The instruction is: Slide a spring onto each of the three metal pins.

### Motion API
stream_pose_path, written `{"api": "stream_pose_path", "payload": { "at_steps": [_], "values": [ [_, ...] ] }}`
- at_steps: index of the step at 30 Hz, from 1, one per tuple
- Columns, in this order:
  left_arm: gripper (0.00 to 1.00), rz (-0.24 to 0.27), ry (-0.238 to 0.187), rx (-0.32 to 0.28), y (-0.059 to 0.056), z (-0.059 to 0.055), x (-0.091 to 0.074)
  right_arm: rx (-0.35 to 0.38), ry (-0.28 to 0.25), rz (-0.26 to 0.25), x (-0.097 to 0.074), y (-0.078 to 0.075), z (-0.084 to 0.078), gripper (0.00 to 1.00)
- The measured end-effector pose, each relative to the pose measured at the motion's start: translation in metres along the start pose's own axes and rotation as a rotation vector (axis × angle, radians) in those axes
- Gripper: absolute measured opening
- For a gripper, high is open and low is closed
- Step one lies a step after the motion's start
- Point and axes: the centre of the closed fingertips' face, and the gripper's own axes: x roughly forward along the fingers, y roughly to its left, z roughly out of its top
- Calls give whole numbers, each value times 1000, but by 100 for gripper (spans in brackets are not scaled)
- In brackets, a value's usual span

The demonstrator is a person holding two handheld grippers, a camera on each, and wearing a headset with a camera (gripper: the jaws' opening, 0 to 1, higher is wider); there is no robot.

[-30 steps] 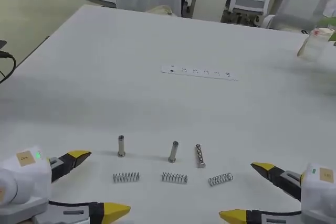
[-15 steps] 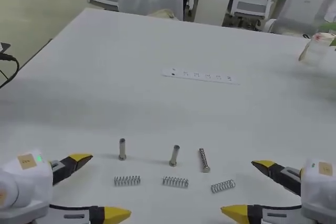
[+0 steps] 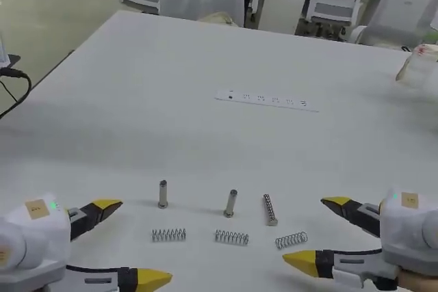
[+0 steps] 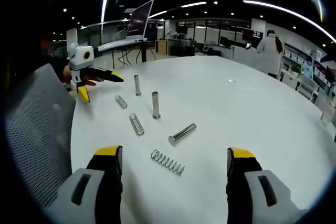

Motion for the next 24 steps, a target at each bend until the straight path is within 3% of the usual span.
{"api": "stream_pose_path", "payload": {
  "at_steps": [24],
  "values": [
    [87, 10, -4, -5, 0, 2, -2, 38, 57, -2, 27, -15, 8, 74]
  ]
}}
